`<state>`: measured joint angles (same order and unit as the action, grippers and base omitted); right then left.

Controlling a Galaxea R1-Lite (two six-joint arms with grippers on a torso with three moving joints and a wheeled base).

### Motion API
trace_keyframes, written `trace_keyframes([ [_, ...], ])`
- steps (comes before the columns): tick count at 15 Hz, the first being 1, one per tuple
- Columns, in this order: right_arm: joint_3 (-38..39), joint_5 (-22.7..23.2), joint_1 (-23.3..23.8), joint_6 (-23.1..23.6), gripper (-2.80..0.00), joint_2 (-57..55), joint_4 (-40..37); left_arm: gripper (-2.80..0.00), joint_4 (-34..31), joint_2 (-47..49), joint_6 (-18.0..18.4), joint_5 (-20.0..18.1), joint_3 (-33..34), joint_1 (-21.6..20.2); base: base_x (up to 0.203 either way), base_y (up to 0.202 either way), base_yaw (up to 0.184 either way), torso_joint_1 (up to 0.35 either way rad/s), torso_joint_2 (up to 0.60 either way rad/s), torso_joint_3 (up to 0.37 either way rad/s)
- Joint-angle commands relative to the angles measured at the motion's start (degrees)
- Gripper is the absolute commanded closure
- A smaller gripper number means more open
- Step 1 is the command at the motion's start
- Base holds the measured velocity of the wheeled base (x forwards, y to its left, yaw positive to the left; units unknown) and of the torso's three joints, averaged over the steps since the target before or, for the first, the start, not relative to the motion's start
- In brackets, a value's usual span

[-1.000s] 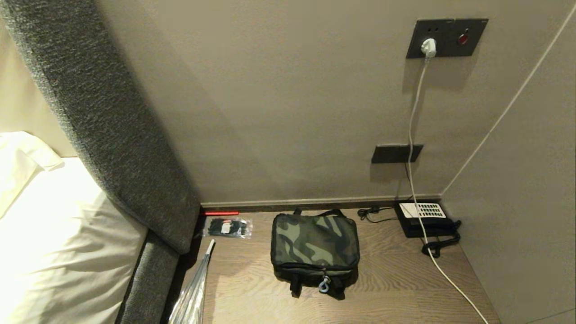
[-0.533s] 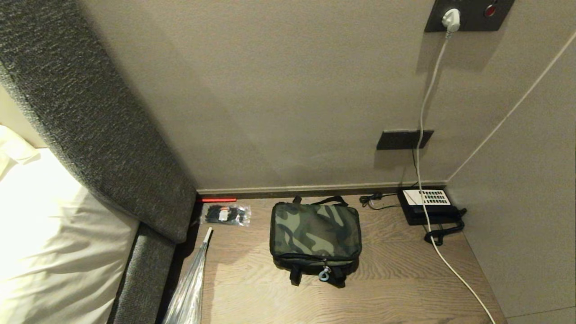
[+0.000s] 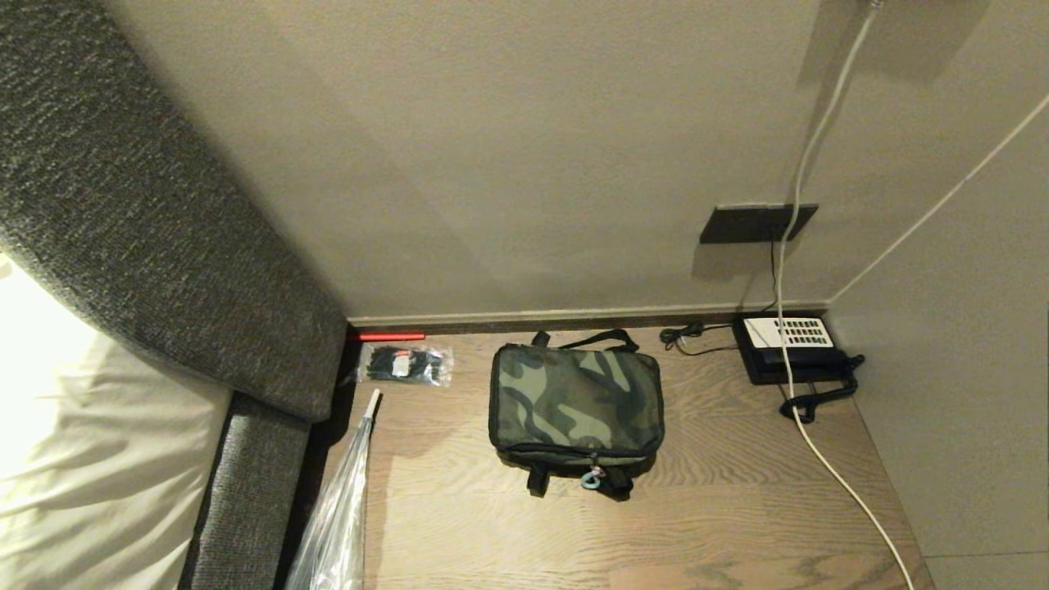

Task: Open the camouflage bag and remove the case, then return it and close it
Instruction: Open the top of the storage box

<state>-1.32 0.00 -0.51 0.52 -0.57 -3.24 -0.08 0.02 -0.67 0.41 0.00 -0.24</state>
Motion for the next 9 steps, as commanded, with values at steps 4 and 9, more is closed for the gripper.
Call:
trace_keyframes([
  [4, 0.0, 0.0, -0.02, 0.0, 0.0, 0.05, -0.01, 0.0, -0.01, -0.11, -0.04, 0.02, 0.18, -0.02, 0.0, 0.0, 0.0, 0.004, 0.0, -0.2],
  [9, 0.0, 0.0, -0.02, 0.0, 0.0, 0.05, -0.01, 0.0, -0.01, -0.11, -0.04, 0.02, 0.18, -0.02, 0.0, 0.0, 0.0, 0.003, 0.01, -0.198],
])
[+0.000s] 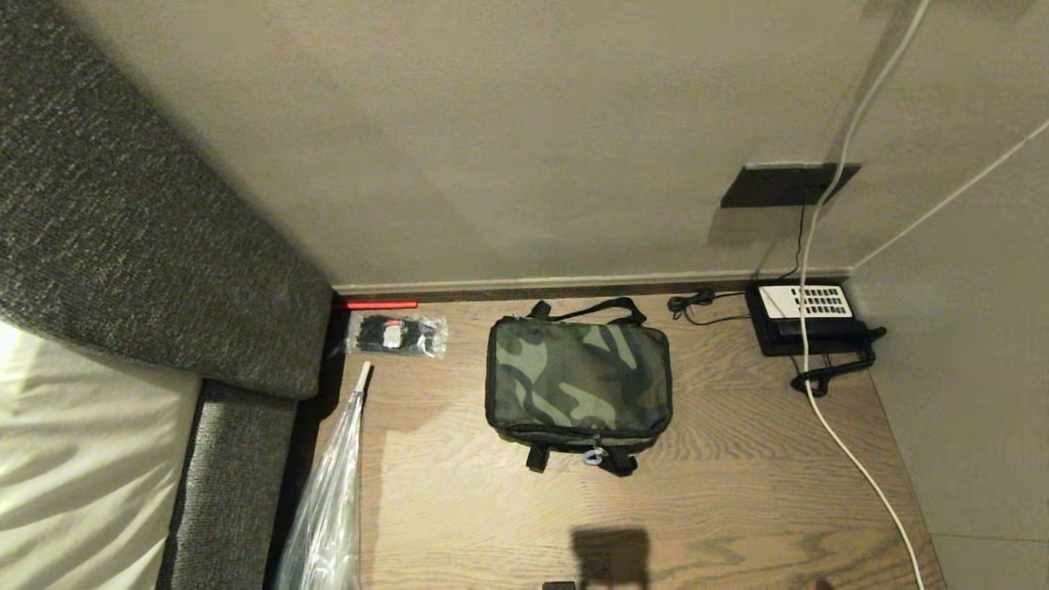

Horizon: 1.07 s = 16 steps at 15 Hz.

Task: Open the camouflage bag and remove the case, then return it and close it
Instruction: Open the top of the storage box

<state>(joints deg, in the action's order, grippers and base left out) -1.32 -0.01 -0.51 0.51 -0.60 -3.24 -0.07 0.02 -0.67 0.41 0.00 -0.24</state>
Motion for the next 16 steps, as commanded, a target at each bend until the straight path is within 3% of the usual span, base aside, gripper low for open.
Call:
trace_keyframes([
  [1, 0.0, 0.01, -0.02, 0.02, 0.0, -0.02, -0.02, 0.0, -0.01, -0.09, -0.1, 0.03, 0.18, -0.03, 0.0, 0.0, 0.0, 0.002, 0.0, -0.198],
  [16, 0.0, 0.01, -0.02, 0.02, 0.0, -0.02, -0.02, 0.0, -0.01, -0.03, -0.04, 0.03, 0.18, -0.03, 0.0, 0.0, 0.0, 0.001, 0.0, -0.197],
])
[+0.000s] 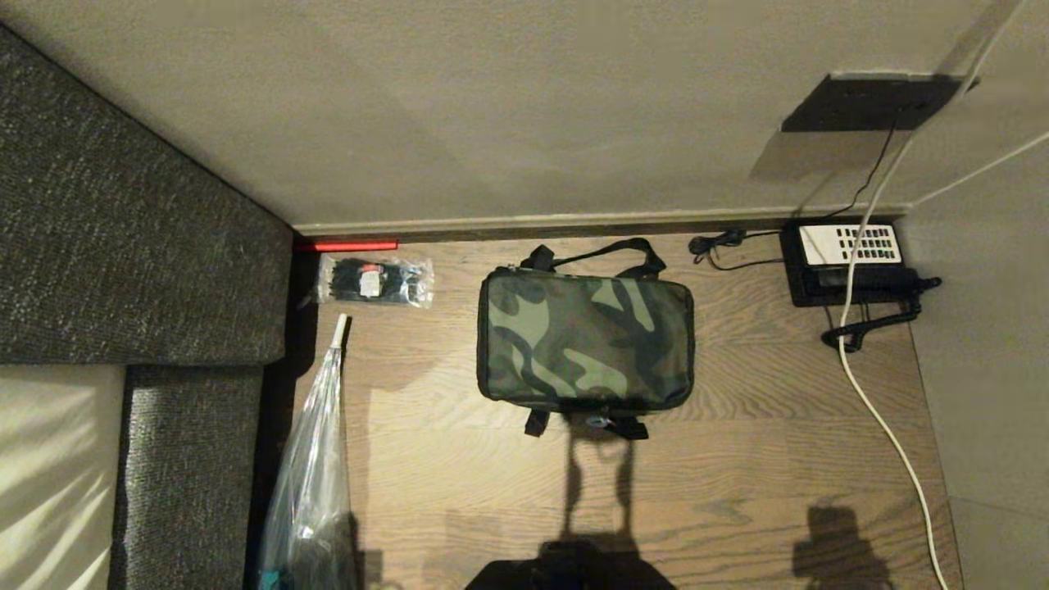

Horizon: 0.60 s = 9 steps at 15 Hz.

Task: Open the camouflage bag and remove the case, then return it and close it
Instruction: Open the top of the storage box

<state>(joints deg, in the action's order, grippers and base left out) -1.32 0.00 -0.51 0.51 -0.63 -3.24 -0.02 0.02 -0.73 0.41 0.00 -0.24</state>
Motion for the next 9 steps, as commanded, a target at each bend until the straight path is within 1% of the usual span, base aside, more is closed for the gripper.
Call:
trace_keyframes([
  [1, 0.0, 0.0, -0.02, 0.02, 0.0, 0.04, -0.01, 0.0, 0.02, -0.11, -0.06, 0.02, 0.18, -0.02, 0.0, 0.0, 0.0, -0.001, 0.0, -0.199],
  [5, 0.0, 0.0, -0.02, 0.02, 0.0, 0.02, -0.01, 0.0, 0.02, -0.11, 0.03, 0.02, 0.18, -0.02, 0.0, 0.0, 0.0, 0.002, 0.0, -0.182],
  [8, 0.1, 0.16, -0.02, 0.5, 0.0, 0.02, 0.02, 0.0, -0.07, -0.11, 0.03, 0.02, 0.18, -0.02, 0.0, 0.0, 0.0, 0.005, 0.0, -0.037],
  [9, 0.15, 0.52, -0.02, 2.43, 0.0, 0.06, 0.05, 0.0, -0.07, -0.11, 0.03, 0.02, 0.18, -0.02, 0.0, 0.0, 0.0, 0.0, 0.0, 0.0],
])
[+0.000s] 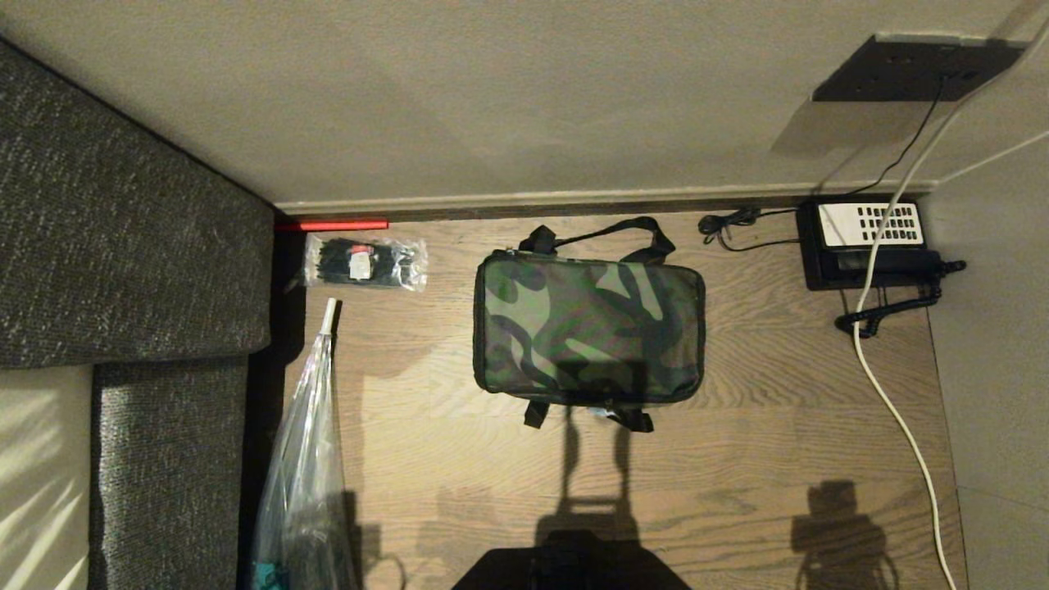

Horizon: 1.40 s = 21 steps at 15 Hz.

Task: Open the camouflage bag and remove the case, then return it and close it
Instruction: Open the top of the storage box

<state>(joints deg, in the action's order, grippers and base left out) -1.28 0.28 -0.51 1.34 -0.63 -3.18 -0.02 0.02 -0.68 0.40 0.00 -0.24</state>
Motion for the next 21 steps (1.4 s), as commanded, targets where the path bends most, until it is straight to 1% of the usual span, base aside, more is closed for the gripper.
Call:
trace_keyframes([
  [1, 0.05, 0.42, -0.02, 3.14, 0.0, 0.02, -0.07, 0.0, -0.06, -0.11, -0.02, 0.04, 0.18, -0.02, 0.0, 0.0, 0.0, 0.0, 0.0, 0.0],
  [2, 0.05, 0.95, -0.02, 4.25, 0.0, 0.02, -0.07, 0.0, 0.02, -0.11, -0.02, 0.04, 0.18, -0.02, 0.0, 0.0, 0.0, 0.0, 0.0, 0.0],
  [4, 0.26, 0.74, -0.02, -0.54, 0.0, 0.05, 1.41, 0.0, 0.02, -0.11, -0.02, 0.04, 0.18, -0.02, 0.0, 0.0, 0.0, 0.0, 0.0, 0.0],
  [5, -0.55, 0.52, -0.02, 0.54, 0.0, 0.07, 3.92, 0.0, -0.06, -0.11, -0.02, 0.04, 0.18, -0.02, 0.0, 0.0, 0.0, 0.0, 0.0, 0.0],
  [6, -3.65, 0.74, -0.02, 1.13, 0.0, 0.08, 3.34, 0.0, 0.02, -0.11, -0.02, 0.04, 0.18, -0.02, 0.0, 0.0, 0.0, 0.0, 0.0, 0.0],
  [7, -9.04, 1.55, -0.02, 1.38, 0.0, 0.09, -0.15, 0.0, 0.02, -0.11, -0.02, 0.04, 0.18, -0.02, 0.0, 0.0, 0.0, 0.0, 0.0, 0.0],
  [8, -16.6, 2.49, -0.02, 1.31, 0.0, 0.09, -6.54, 0.0, 0.02, -0.11, -0.02, 0.04, 0.18, -0.02, 0.0, 0.0, 0.0, 0.0, 0.0, 0.0],
  [10, -35.77, 4.09, -0.02, -0.38, 0.0, 0.07, -24.35, 0.0, -0.04, -0.11, -0.02, 0.04, 0.18, -0.02, 0.0, 0.0, 0.0, 0.0, 0.0, 0.0],
  [11, -43.12, 4.65, -0.02, -1.47, 0.0, 0.05, -32.0, 0.0, -0.06, -0.11, -0.02, 0.04, 0.18, -0.02, 0.0, 0.0, 0.0, 0.0, 0.0, 0.0],
  [12, -48.0, 5.05, -0.02, -2.4, 0.0, 0.01, -36.82, 0.0, 0.0, -0.11, -0.02, 0.04, 0.18, -0.02, 0.0, 0.0, 0.0, 0.0, 0.0, 0.0],
  [13, -50.86, 5.63, 0.0, -3.5, 0.0, -0.45, -41.51, 0.0, -0.06, -0.11, -0.02, 0.04, 0.18, -0.02, 0.0, 0.0, 0.0, 0.0, 0.0, 0.0],
  [14, -51.74, 5.9, 0.0, -5.03, 0.0, -2.66, -44.13, 0.0, -0.06, -0.11, -0.02, 0.04, 0.18, -0.02, 0.0, 0.0, 0.0, 0.0, 0.0, 0.0],
  [16, -53.43, 6.38, -0.13, -10.25, 0.0, -12.37, -46.28, 0.0, -0.03, -0.11, -0.02, 0.04, 0.18, -0.02, 0.0, 0.0, 0.0, 0.0, 0.0, 0.0],
  [18, -52.71, 8.46, -0.37, -14.18, 0.0, -26.57, -46.15, 0.0, 0.0, -0.11, -0.02, 0.04, 0.18, -0.02, 0.0, 0.0, 0.0, 0.0, 0.0, 0.0],
  [19, -50.14, 10.33, -0.45, -15.08, 0.0, -33.35, -42.71, 0.0, 0.02, -0.11, -0.02, 0.04, 0.18, -0.02, 0.0, 0.0, 0.0, 0.0, 0.0, 0.0],
  [20, -46.45, 11.86, -0.52, -15.36, 0.0, -40.29, -36.22, 0.0, 0.02, -0.11, -0.02, 0.04, 0.18, -0.02, 0.0, 0.0, 0.0, 0.0, 0.0, 0.0],
  [21, -42.74, 13.12, -0.66, -15.19, 0.0, -47.13, -27.84, 0.0, 0.02, -0.11, -0.02, 0.04, 0.18, -0.02, 0.0, 0.0, 0.0, 0.0, 0.0, 0.0],
])
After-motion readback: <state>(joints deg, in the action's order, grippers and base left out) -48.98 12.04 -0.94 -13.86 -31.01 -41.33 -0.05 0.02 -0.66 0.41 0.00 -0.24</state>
